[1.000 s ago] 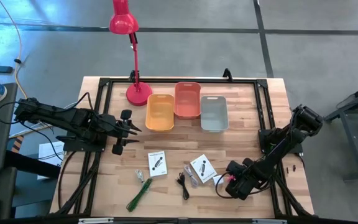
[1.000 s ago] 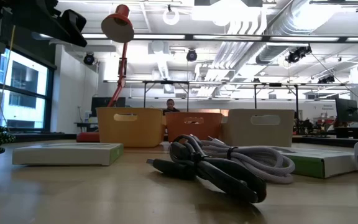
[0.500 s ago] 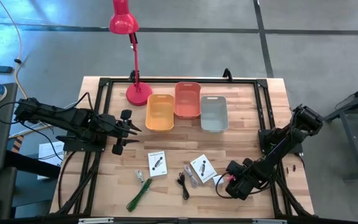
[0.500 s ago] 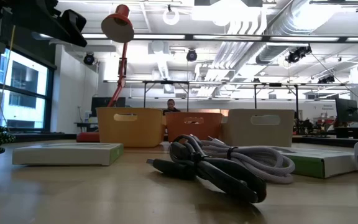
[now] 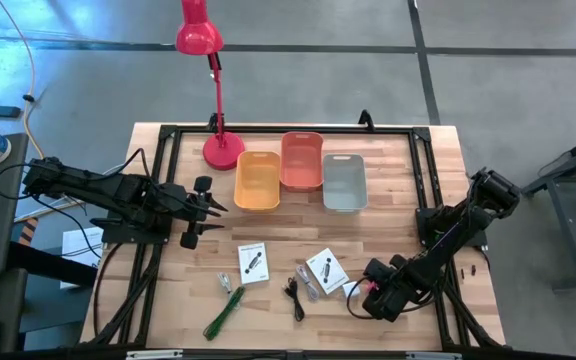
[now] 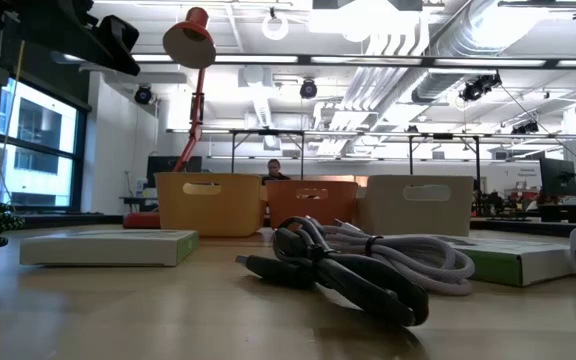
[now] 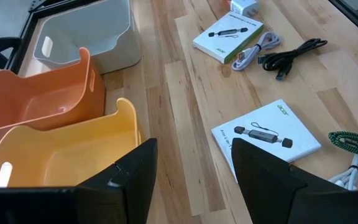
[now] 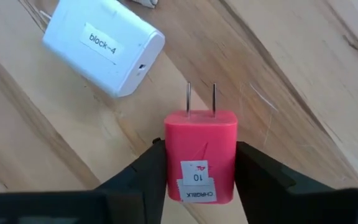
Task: Pick and place items into bin
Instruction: Put the pink charger adaptor into the gray bin
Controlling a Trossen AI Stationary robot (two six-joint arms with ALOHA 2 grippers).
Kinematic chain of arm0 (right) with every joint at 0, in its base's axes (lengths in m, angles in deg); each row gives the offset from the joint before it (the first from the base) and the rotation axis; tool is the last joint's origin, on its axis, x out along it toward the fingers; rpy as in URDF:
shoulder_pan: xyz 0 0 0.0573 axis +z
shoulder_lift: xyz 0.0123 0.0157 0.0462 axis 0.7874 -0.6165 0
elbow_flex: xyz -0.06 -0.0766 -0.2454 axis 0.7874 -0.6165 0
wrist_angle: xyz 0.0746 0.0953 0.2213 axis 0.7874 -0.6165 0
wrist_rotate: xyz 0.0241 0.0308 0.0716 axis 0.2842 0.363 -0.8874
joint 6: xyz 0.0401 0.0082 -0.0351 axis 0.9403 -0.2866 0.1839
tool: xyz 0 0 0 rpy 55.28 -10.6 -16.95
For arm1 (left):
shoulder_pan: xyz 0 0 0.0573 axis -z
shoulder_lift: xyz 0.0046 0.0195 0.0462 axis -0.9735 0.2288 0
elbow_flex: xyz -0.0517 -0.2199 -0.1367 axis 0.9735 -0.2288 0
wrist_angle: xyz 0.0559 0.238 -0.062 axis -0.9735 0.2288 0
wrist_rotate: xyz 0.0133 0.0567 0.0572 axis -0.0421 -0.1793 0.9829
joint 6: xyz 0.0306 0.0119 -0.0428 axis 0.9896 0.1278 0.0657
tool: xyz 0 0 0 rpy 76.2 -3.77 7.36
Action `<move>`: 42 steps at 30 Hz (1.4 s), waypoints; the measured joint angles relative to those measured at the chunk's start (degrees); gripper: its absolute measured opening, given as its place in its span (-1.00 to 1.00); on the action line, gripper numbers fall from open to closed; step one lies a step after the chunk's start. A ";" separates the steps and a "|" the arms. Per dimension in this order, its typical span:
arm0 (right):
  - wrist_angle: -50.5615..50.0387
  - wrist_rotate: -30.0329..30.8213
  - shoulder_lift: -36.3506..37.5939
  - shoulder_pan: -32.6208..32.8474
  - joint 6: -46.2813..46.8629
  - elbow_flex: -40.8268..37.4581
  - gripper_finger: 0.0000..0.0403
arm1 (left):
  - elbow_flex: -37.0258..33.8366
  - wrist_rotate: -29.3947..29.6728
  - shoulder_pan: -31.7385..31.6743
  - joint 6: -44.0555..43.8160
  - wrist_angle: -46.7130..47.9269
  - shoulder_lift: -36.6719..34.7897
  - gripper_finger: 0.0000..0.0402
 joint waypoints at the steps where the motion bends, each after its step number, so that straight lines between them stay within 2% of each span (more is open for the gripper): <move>1: 0.09 -0.31 0.00 0.00 0.00 0.01 -0.26 | 0.00 0.00 0.00 0.01 -0.01 0.00 -0.04; 9: 0.03 -1.94 0.94 0.00 0.56 0.02 -0.16 | 0.00 0.01 0.00 0.03 -0.02 0.00 -0.04; 14: -0.01 -0.51 2.64 0.00 0.61 0.02 -0.28 | 0.00 0.74 0.00 0.12 -0.02 0.00 -0.04; 17: -0.06 0.95 3.86 0.00 0.78 0.02 -0.28 | 0.00 1.11 0.00 0.12 -0.08 0.00 -0.04; 23: -0.58 5.49 7.07 -0.94 1.38 0.02 -0.20 | 0.00 1.14 0.00 0.12 -0.09 0.00 -0.04; 27: -0.78 8.81 9.99 -2.97 -0.95 0.02 -0.24 | 0.00 1.14 0.00 0.11 -0.09 0.00 -0.04; 32: -0.78 14.33 14.53 -6.27 -5.35 0.02 -0.28 | 0.00 1.14 0.00 0.08 -0.09 0.00 -0.04; 38: -1.25 20.84 20.48 -11.52 -12.17 0.02 -0.19 | 0.00 1.11 0.00 -0.01 -0.09 0.00 -0.04; 42: -2.61 24.31 24.42 -16.10 -18.13 0.02 -0.26 | 0.00 1.11 0.00 -0.01 -0.07 0.00 -0.04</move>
